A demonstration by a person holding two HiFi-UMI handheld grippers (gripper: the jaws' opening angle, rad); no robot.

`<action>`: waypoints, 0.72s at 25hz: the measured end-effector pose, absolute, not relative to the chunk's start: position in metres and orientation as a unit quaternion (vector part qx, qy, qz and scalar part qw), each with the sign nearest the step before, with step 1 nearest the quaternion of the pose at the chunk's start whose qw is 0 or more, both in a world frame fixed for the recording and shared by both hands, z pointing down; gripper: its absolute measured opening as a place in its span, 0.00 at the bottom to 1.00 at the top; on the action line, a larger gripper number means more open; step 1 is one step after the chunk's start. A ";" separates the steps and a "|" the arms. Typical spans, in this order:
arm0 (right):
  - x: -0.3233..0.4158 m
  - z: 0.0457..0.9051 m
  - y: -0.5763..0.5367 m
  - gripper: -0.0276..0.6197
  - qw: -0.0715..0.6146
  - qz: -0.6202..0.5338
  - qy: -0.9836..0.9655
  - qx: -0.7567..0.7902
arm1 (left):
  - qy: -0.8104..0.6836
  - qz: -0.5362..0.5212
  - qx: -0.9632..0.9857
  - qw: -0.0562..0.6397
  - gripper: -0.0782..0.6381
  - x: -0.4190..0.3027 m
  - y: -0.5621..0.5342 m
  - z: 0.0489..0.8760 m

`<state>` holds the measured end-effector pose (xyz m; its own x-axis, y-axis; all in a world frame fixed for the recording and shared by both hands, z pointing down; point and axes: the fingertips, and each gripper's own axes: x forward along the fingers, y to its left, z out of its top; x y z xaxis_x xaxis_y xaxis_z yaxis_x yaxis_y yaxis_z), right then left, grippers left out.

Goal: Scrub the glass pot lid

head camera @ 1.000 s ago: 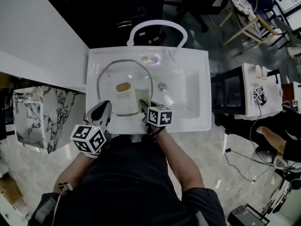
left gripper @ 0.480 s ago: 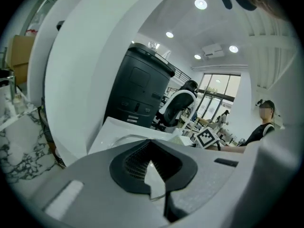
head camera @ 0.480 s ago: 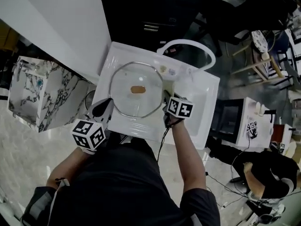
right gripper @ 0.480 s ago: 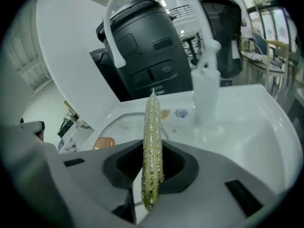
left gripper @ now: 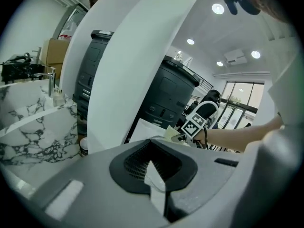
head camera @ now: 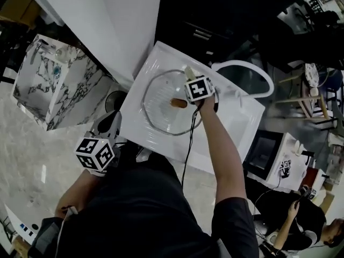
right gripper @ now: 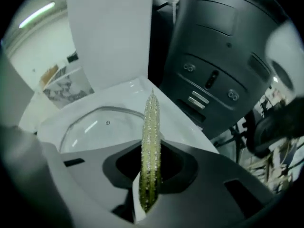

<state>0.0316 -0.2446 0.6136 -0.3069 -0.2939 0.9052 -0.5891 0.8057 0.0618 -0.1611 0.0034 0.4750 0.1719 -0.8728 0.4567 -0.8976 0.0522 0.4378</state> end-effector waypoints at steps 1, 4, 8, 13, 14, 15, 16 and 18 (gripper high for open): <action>0.026 0.618 -0.243 0.14 0.542 0.116 -0.789 0.267 | -0.647 0.017 0.684 0.337 0.11 -0.165 0.006 0.476; 0.004 0.622 -0.241 0.14 0.562 0.061 -0.786 0.251 | -0.653 0.015 0.676 0.340 0.11 -0.175 0.011 0.480; -0.023 0.622 -0.229 0.14 0.567 0.018 -0.792 0.225 | -0.654 0.013 0.676 0.339 0.11 -0.180 0.011 0.479; -0.047 0.623 -0.205 0.14 0.573 -0.028 -0.801 0.171 | -0.647 0.015 0.684 0.337 0.11 -0.174 0.006 0.478; -0.051 0.623 -0.199 0.14 0.575 -0.042 -0.801 0.157 | -0.645 0.016 0.686 0.336 0.11 -0.171 0.005 0.477; -0.055 0.624 -0.194 0.14 0.576 -0.055 -0.803 0.143 | -0.643 0.017 0.688 0.336 0.11 -0.169 0.004 0.477; -0.058 0.624 -0.188 0.14 0.575 -0.065 -0.805 0.128 | -0.642 0.018 0.689 0.336 0.11 -0.168 0.003 0.477; -0.066 0.623 -0.177 0.14 0.570 -0.078 -0.812 0.098 | -0.639 0.018 0.691 0.338 0.11 -0.164 0.002 0.478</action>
